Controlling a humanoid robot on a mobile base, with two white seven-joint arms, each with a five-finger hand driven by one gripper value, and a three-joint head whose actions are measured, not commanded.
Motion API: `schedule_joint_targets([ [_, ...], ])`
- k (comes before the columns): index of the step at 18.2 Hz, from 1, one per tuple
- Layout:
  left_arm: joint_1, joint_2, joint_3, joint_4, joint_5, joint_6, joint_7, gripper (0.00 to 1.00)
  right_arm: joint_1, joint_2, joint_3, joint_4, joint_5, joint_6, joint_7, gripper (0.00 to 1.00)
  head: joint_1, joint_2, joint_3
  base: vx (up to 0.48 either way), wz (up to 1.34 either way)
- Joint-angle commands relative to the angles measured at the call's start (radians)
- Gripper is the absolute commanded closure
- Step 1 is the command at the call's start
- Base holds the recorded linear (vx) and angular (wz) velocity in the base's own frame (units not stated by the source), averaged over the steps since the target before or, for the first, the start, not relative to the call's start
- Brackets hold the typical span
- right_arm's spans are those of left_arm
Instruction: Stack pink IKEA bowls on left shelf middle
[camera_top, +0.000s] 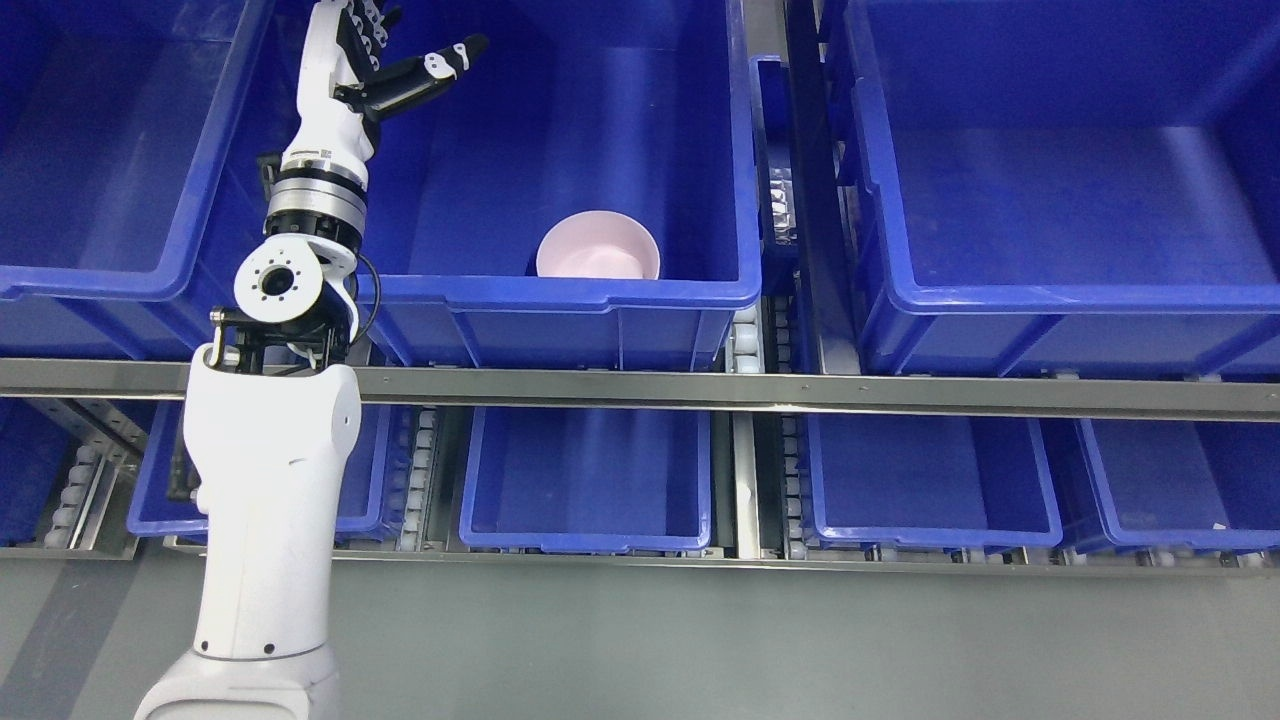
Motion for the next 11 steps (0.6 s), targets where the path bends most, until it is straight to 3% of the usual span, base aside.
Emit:
schedule_joint_targets([
  [1,0.037,0.016,0.001,-0.097,0.002,0.001,-0.002,0.00,0.029,-0.017,-0.012,-0.034,0.000,0.001,0.000,0.00,0.0000,0.000,0.000,0.000,0.00],
  [11,0.067,0.016,0.010,-0.117,0.000,-0.008,-0.047,0.00,0.029,-0.017,-0.011,-0.034,0.000,0.001,0.000,0.00,0.0000,0.000,0.000,-0.014,0.00],
])
